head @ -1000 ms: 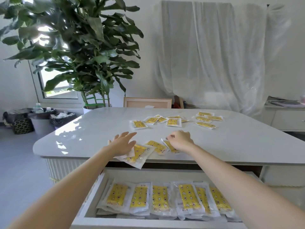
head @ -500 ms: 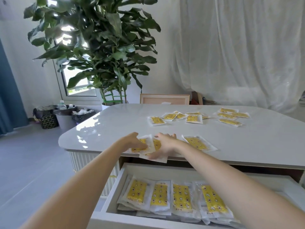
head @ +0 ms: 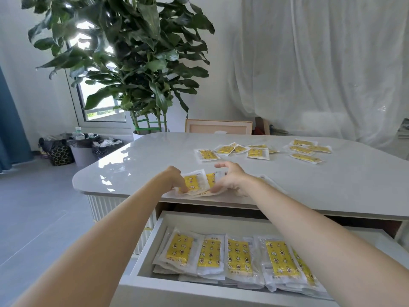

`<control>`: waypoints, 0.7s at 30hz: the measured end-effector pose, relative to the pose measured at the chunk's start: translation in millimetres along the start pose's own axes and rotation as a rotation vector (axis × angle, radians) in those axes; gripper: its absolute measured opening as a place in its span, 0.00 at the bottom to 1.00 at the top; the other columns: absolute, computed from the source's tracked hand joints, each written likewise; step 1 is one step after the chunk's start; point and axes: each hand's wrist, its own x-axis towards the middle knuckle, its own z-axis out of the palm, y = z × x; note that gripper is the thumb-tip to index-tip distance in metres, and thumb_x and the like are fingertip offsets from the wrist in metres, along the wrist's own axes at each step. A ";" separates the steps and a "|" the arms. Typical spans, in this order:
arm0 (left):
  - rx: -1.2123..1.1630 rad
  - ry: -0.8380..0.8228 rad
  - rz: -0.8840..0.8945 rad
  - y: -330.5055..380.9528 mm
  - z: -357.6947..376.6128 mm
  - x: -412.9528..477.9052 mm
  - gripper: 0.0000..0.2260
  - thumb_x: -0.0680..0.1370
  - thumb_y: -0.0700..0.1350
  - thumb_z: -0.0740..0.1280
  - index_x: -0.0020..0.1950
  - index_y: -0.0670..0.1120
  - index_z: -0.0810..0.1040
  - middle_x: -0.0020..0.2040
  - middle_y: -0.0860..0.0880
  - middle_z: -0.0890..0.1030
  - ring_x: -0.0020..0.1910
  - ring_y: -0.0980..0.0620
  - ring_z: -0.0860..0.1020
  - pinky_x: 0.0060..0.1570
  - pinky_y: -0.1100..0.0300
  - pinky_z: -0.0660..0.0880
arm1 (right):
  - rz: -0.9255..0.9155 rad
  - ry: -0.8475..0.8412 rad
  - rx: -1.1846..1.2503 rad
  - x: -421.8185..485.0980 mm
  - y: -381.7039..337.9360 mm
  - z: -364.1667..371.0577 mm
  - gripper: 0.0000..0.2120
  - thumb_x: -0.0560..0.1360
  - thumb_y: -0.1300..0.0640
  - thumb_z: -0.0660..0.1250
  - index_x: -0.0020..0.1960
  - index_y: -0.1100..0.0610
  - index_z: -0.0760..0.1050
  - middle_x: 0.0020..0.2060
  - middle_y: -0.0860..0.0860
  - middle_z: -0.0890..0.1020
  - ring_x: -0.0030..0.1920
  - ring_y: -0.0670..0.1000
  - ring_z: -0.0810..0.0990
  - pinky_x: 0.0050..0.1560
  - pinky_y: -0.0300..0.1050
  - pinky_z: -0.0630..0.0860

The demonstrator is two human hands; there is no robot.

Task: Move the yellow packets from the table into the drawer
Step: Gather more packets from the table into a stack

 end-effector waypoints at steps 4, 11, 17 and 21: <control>0.002 -0.041 -0.024 0.2 1.0 -4.2 0.18 0.75 0.37 0.67 0.64 0.42 0.70 0.36 0.46 0.68 0.32 0.50 0.66 0.33 0.61 0.64 | 0.041 -0.022 0.055 -1.1 5.0 4.0 0.36 0.63 0.73 0.75 0.67 0.54 0.72 0.62 0.56 0.74 0.56 0.52 0.71 0.53 0.44 0.73; -0.070 0.051 -0.063 6.0 10.8 -7.8 0.32 0.74 0.58 0.69 0.68 0.40 0.66 0.58 0.45 0.75 0.56 0.47 0.75 0.50 0.59 0.70 | 0.043 -0.061 0.065 0.3 3.1 9.3 0.31 0.64 0.75 0.73 0.63 0.55 0.75 0.56 0.55 0.74 0.59 0.54 0.74 0.53 0.46 0.75; -0.362 -0.069 -0.088 10.5 1.2 -17.7 0.16 0.74 0.47 0.71 0.57 0.41 0.74 0.64 0.44 0.76 0.66 0.49 0.73 0.65 0.58 0.69 | 0.007 -0.092 0.086 -1.1 4.6 6.0 0.32 0.64 0.75 0.73 0.61 0.51 0.73 0.54 0.55 0.74 0.60 0.54 0.72 0.53 0.46 0.75; -0.492 -0.101 -0.061 2.9 -0.6 -19.3 0.13 0.72 0.45 0.73 0.53 0.43 0.75 0.43 0.48 0.79 0.40 0.52 0.78 0.43 0.61 0.76 | -0.015 -0.022 0.116 -0.2 6.0 9.7 0.23 0.68 0.72 0.69 0.55 0.49 0.75 0.50 0.55 0.76 0.52 0.52 0.75 0.43 0.44 0.73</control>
